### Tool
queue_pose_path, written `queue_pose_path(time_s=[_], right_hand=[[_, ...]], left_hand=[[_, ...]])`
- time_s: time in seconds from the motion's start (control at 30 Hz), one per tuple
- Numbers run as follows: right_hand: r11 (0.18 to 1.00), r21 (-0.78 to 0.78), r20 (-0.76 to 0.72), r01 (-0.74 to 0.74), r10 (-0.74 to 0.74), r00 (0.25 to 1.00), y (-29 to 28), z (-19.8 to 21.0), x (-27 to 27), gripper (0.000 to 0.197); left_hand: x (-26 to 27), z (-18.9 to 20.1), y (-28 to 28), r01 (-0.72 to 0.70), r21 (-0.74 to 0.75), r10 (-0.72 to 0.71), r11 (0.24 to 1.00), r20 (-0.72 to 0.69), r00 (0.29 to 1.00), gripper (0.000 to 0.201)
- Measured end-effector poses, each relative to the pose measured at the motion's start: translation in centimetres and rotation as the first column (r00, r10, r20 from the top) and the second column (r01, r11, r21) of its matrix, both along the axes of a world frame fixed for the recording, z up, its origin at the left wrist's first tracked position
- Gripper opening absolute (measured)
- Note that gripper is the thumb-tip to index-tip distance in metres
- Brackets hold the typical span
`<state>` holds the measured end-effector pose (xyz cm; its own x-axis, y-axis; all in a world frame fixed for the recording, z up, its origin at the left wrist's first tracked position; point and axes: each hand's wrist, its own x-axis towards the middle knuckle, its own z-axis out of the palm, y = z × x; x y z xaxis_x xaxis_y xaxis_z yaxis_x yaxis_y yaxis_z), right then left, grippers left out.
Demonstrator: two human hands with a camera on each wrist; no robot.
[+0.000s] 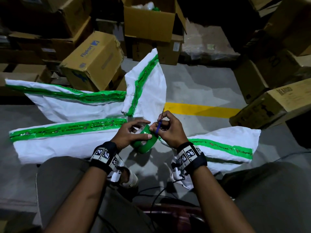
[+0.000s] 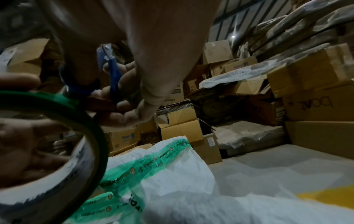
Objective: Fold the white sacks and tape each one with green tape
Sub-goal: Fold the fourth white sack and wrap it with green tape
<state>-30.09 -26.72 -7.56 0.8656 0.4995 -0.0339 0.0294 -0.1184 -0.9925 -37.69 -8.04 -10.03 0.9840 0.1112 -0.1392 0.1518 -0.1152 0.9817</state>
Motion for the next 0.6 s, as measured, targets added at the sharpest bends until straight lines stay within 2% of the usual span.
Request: queue_pose_path(time_s=[0.13, 0.33, 0.43, 0.5, 0.6], right_hand=[[0.997, 0.054, -0.098, -0.048, 0.053, 0.994, -0.5, 0.3, 0.1, 0.041], [0.991, 0.071, -0.150, -0.116, 0.126, 0.981, -1.2, 0.8, -0.3, 0.041], [0.992, 0.078, -0.138, -0.098, 0.108, 0.984, -1.6, 1.1, -0.7, 0.042], [0.995, 0.082, -0.143, -0.049, 0.061, 0.988, -1.7, 1.3, -0.9, 0.042], [0.994, 0.097, -0.165, 0.042, -0.026, 0.986, -1.6, 1.5, -0.8, 0.043]], left_hand=[[-0.1, 0.1, 0.1, -0.036, -0.082, 0.032, 0.996, -0.041, 0.999, 0.059], [-0.1, 0.0, 0.1, -0.058, -0.056, 0.054, 0.997, -0.059, 0.997, 0.062], [-0.1, 0.1, 0.2, -0.060, -0.040, 0.057, 0.997, -0.066, 0.996, 0.060], [-0.2, 0.0, 0.3, 0.003, -0.040, -0.007, 0.999, -0.101, 0.995, 0.067], [-0.5, 0.1, 0.1, 0.187, -0.037, -0.191, 0.982, -0.139, 0.972, 0.080]])
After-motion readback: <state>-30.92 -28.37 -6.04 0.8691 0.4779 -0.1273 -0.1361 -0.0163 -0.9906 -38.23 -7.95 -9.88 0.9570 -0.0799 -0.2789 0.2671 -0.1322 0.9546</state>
